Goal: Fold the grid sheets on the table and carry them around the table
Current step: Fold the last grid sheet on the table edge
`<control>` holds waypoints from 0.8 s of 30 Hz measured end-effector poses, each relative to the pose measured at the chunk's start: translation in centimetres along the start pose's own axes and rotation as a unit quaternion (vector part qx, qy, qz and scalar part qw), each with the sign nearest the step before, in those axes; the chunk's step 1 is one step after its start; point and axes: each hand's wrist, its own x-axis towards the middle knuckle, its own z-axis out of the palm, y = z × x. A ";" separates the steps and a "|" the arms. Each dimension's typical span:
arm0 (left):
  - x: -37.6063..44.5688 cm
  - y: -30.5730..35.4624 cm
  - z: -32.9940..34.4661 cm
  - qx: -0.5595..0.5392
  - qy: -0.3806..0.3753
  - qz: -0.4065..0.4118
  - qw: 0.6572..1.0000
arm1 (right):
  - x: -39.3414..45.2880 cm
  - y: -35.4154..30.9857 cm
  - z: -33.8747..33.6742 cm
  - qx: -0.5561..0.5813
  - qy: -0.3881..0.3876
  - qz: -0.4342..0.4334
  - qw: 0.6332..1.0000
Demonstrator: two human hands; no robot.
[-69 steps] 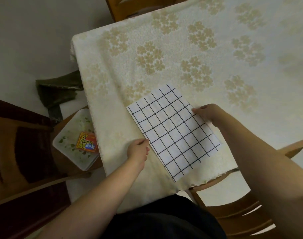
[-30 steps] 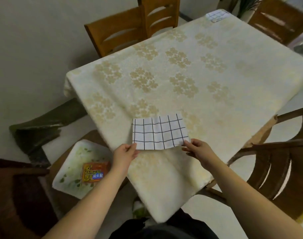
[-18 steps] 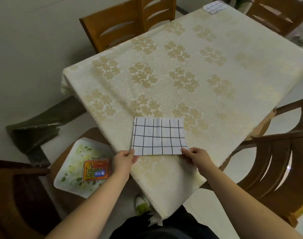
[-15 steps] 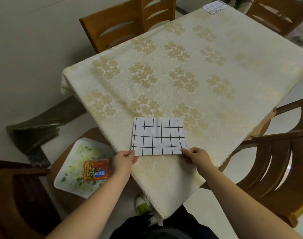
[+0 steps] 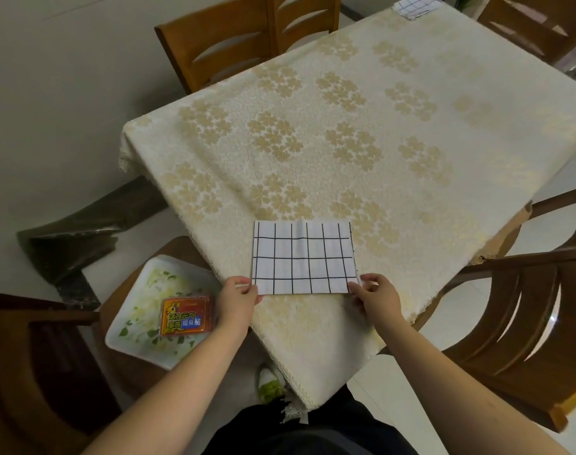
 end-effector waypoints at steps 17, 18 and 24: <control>1.4 -1.3 0.6 0.460 0.057 0.384 0.798 | 0.2 -0.6 2.7 -0.278 0.049 -0.305 0.909; 2.0 -1.4 0.9 0.493 0.032 0.409 0.767 | 0.4 -0.6 3.2 -0.305 0.042 -0.333 0.891; 4.3 -0.9 2.4 0.613 -0.047 0.392 0.684 | 1.9 -1.0 6.1 -0.390 -0.001 -0.394 0.832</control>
